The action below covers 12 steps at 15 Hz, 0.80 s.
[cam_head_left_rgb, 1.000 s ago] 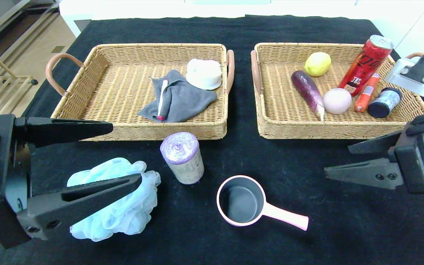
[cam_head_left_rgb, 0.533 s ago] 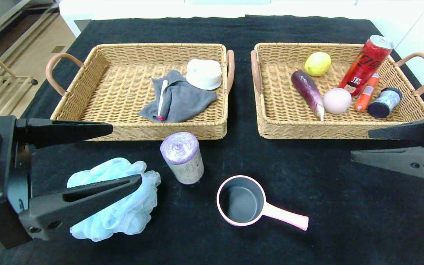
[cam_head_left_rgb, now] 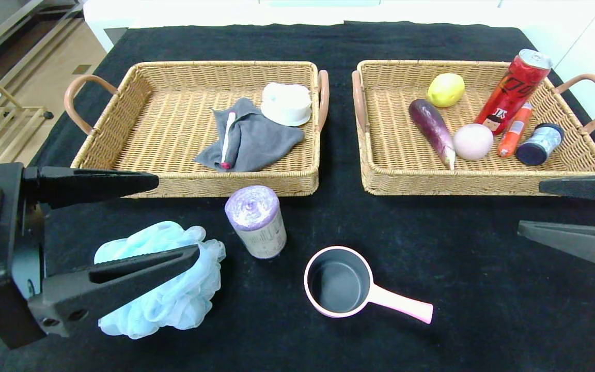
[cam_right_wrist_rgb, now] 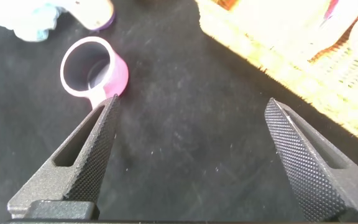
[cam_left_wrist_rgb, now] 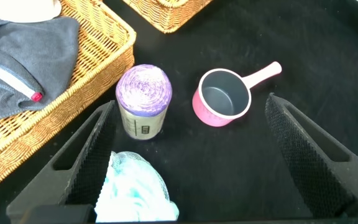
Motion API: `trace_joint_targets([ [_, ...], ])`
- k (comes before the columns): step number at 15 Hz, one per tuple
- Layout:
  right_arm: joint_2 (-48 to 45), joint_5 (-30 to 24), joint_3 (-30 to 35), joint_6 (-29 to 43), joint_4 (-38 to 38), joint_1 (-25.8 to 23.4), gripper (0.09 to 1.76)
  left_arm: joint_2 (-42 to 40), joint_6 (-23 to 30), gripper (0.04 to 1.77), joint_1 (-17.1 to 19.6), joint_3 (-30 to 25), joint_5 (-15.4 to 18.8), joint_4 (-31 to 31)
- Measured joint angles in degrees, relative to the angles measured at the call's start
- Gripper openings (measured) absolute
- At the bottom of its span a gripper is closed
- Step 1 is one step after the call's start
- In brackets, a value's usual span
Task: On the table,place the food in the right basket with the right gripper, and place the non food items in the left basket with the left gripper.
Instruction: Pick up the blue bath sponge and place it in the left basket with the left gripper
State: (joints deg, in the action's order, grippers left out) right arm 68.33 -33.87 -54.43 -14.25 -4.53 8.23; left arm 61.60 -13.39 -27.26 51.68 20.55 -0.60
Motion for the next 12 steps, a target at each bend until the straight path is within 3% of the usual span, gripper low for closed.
trace_joint_targets([
  [3, -0.5, 0.0, 0.6, -0.4, 0.0, 0.0, 1.70, -0.1, 0.0, 1.72, 0.0, 0.2, -0.3, 0.1],
  [6, -0.5, 0.1, 0.5, -0.5, -0.2, 0.0, 1.70, 0.4, -0.1, 1.72, 0.1, 0.9, -3.9, 1.3],
  [12, 0.0, 0.2, 0.6, -0.5, -0.3, 0.6, 1.70, 3.9, -2.8, 1.72, 0.4, 9.3, -17.4, 21.6],
])
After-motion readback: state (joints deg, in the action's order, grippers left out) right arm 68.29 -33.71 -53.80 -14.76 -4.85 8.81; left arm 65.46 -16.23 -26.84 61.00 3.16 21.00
